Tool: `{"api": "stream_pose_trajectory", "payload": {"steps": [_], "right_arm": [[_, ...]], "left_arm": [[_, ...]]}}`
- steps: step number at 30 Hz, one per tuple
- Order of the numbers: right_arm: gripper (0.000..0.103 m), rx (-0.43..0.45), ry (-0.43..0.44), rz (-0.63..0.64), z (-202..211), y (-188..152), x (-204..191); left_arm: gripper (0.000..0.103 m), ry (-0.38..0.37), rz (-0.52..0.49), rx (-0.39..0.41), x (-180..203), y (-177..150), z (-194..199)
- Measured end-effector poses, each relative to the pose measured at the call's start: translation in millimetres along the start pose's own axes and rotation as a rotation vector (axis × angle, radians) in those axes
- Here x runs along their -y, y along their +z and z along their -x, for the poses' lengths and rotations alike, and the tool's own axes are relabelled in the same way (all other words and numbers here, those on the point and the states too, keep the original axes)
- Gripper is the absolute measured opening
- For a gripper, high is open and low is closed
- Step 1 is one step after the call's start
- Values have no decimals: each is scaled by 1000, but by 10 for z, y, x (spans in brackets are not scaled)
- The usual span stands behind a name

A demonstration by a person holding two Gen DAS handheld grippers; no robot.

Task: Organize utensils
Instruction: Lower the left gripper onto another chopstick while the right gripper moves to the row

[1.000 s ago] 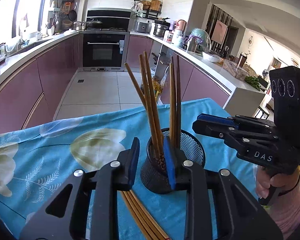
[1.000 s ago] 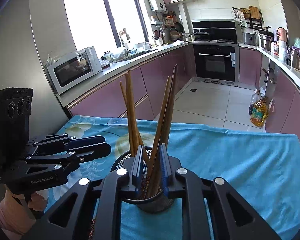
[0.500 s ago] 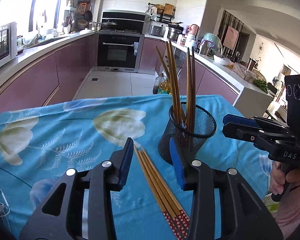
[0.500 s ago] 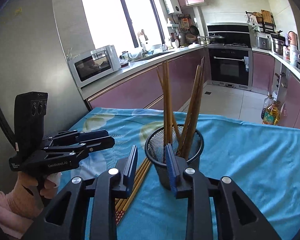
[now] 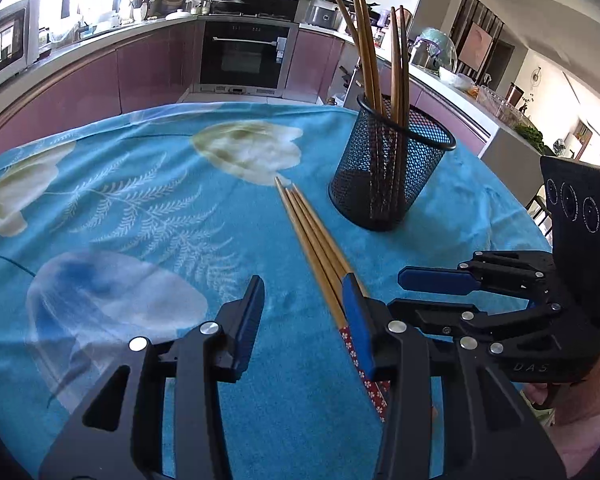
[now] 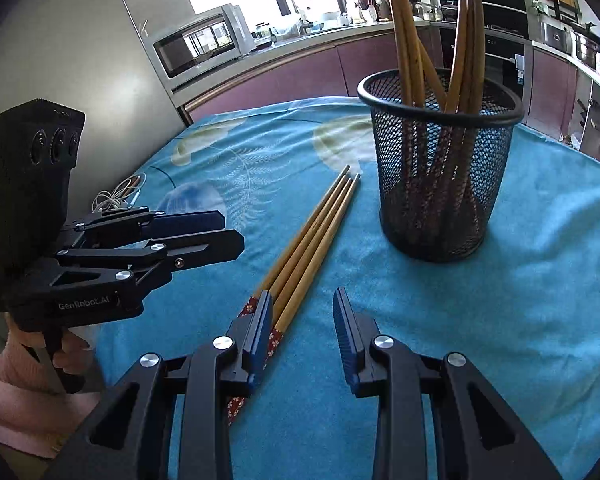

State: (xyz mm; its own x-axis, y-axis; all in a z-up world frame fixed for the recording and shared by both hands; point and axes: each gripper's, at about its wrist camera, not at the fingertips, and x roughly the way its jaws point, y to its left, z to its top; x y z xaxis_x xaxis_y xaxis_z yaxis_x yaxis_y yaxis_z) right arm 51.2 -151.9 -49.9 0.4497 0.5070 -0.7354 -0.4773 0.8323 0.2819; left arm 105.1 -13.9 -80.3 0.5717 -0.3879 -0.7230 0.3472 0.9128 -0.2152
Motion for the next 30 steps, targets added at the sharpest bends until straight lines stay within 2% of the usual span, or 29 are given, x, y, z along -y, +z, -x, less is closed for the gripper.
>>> {"api": "stream_pose_trajectory", "payload": {"steps": [16,30], "right_arm": [[29,-13,-59,47,-26,-127,-138],[30,-24,-92,36,-16,-129,-98]], "left_arm": [[42,1,-30,-47,61,-201,-65],[44,13,-89,-63,192,-192,-157]]}}
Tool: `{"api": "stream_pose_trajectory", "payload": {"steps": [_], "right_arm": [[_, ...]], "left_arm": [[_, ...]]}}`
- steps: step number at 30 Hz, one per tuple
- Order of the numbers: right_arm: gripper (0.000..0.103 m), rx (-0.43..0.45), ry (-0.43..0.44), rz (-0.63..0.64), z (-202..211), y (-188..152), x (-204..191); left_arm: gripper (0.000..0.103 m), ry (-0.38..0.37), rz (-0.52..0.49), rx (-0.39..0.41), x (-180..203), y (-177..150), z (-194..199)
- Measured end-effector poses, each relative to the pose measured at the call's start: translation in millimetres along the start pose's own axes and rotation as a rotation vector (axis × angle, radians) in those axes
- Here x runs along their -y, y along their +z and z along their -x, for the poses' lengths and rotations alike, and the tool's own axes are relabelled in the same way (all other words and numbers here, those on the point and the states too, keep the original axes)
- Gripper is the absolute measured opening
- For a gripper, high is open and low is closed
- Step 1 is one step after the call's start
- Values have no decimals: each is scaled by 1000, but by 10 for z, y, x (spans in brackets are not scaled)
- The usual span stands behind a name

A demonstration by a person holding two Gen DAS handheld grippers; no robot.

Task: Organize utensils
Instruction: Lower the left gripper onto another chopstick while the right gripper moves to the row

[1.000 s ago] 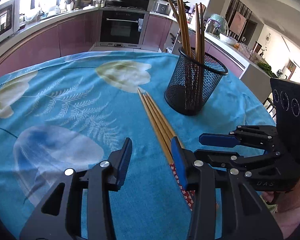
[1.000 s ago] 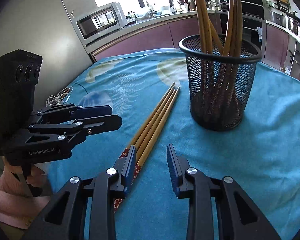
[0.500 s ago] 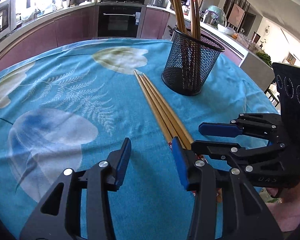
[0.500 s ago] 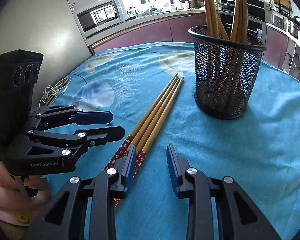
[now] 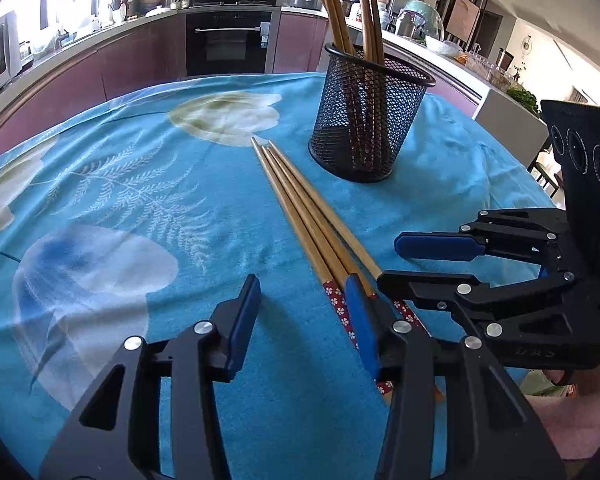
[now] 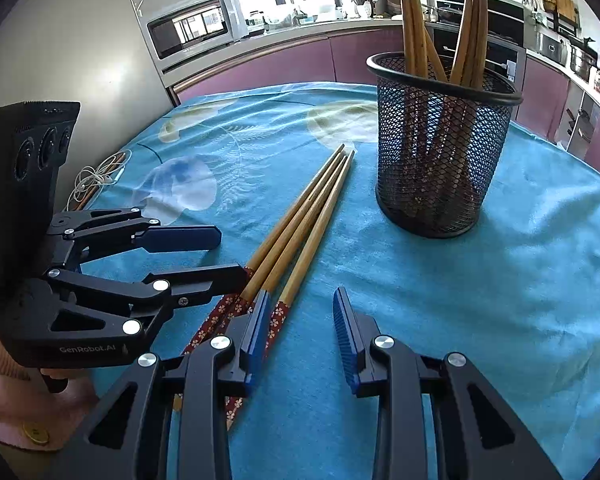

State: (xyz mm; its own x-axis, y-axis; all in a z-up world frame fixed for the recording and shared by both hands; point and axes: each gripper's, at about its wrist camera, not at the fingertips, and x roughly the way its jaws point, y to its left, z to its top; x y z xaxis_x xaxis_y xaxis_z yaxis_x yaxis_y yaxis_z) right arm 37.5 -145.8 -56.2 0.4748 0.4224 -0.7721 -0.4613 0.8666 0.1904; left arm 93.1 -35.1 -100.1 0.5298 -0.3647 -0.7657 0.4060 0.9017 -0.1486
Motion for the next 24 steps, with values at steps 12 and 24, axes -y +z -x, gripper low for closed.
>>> {"api": "stream_pose_trajectory", "payload": {"steps": [12,24], "right_arm": [[29,2,3,-10,10,-4,21],[27,-1,-39,3,-124,178,21]], "left_arm": [[34,39,3,-14,-4,-15,5],[32,79,-7,-22,-30,175,-123]]}}
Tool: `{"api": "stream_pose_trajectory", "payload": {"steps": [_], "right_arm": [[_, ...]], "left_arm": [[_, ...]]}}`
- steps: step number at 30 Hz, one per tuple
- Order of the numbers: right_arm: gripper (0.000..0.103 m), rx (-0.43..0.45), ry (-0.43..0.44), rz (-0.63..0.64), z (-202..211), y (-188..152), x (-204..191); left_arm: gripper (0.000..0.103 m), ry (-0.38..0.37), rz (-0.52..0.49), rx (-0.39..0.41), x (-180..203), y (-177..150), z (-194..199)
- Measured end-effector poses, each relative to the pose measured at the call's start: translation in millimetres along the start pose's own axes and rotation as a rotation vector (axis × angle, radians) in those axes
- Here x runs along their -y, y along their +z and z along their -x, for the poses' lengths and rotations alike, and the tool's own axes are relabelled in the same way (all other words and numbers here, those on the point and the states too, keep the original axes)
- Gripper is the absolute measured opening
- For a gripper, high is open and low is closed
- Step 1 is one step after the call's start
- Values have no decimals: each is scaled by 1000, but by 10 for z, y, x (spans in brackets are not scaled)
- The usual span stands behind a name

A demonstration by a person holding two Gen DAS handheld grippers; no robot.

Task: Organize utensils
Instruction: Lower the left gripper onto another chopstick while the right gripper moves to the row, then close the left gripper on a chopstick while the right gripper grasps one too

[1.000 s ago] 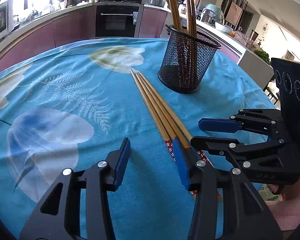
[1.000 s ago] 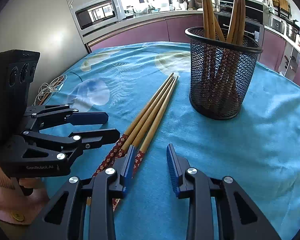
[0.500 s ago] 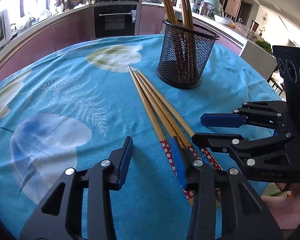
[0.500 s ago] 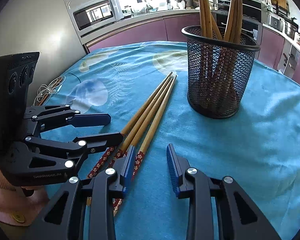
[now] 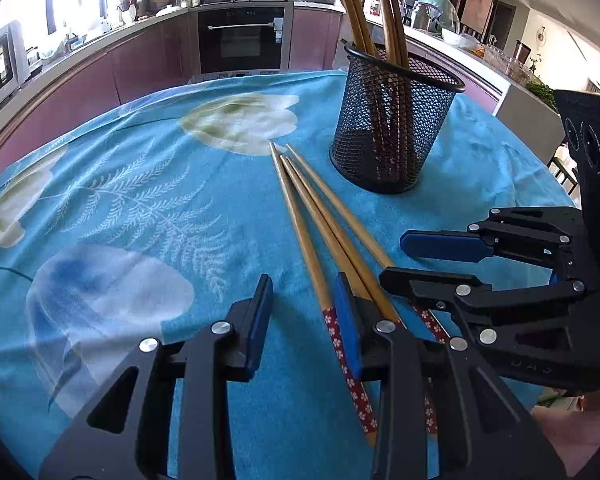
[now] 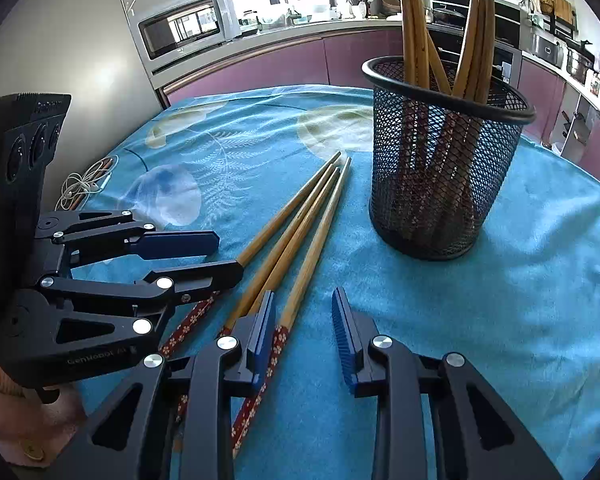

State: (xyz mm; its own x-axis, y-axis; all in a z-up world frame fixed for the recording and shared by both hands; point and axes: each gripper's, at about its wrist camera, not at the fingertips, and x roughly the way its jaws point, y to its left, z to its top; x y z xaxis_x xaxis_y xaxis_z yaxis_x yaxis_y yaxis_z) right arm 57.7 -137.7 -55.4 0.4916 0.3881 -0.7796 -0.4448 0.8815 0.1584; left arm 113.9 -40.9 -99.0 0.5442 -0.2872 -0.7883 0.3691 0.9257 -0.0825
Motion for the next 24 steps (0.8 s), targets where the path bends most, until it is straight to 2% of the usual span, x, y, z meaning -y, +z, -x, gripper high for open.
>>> {"api": "stream_pose_trajectory", "payload": {"steps": [13,15,24], "right_arm": [[11,13,-5,-57,-190,219,128],[8,16,7,-78,-184,215,166],[6,47,56,-140,-30,126,296]], "left_arm": [[20,19,-1,-14,-48,300,-254],[14,18,7,-12,-45,311,-266],[8,8,73,15,-107,242,-152]]}}
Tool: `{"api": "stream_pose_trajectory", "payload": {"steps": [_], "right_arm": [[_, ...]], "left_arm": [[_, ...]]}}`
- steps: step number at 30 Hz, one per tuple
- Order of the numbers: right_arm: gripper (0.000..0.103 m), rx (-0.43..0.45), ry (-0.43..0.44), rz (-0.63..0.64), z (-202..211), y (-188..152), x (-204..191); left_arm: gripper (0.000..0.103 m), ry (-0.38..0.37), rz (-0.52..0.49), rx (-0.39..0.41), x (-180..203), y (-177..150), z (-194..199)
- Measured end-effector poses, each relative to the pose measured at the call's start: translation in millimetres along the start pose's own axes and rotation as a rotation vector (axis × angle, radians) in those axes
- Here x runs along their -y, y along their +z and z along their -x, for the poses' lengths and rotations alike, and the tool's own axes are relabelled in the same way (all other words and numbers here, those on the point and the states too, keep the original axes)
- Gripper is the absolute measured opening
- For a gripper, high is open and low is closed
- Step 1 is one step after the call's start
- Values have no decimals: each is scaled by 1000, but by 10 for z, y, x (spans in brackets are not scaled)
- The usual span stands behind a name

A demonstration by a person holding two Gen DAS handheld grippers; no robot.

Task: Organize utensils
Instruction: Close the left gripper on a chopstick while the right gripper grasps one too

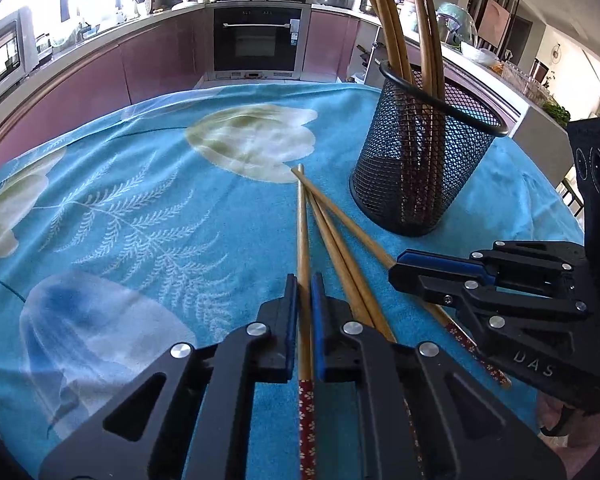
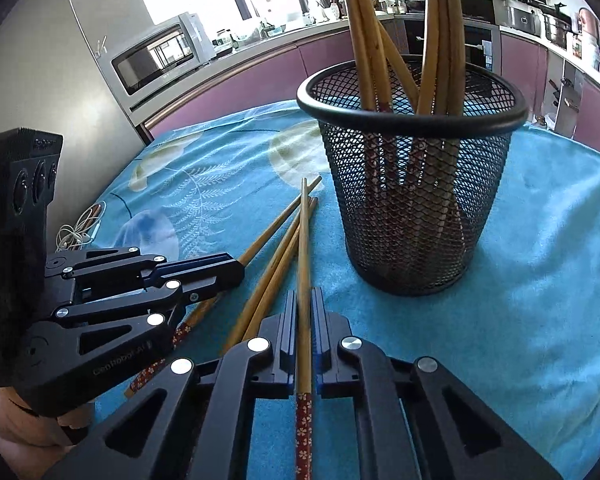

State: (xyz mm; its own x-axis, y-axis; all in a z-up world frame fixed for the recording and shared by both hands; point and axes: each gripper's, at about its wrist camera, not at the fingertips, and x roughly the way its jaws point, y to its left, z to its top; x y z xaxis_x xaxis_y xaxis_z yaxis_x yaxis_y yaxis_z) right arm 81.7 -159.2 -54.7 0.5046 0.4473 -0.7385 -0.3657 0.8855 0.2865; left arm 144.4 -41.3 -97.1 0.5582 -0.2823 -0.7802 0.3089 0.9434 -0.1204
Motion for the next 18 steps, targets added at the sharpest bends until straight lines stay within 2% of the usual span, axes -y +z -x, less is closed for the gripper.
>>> {"api": "stream_pose_trajectory", "payload": {"steps": [7,12,18], "right_arm": [[6,0,49,46,120,-58,-79],[6,-45,45,66,41,-97,-97],[8,-58,23,81,-37,-75,-118]], "left_arm": [[8,-48,-41,-11,66,-187,161],[8,-54,-75,-29,98,-278,174],[14,-48,-96,-41,83,-217,106]]}}
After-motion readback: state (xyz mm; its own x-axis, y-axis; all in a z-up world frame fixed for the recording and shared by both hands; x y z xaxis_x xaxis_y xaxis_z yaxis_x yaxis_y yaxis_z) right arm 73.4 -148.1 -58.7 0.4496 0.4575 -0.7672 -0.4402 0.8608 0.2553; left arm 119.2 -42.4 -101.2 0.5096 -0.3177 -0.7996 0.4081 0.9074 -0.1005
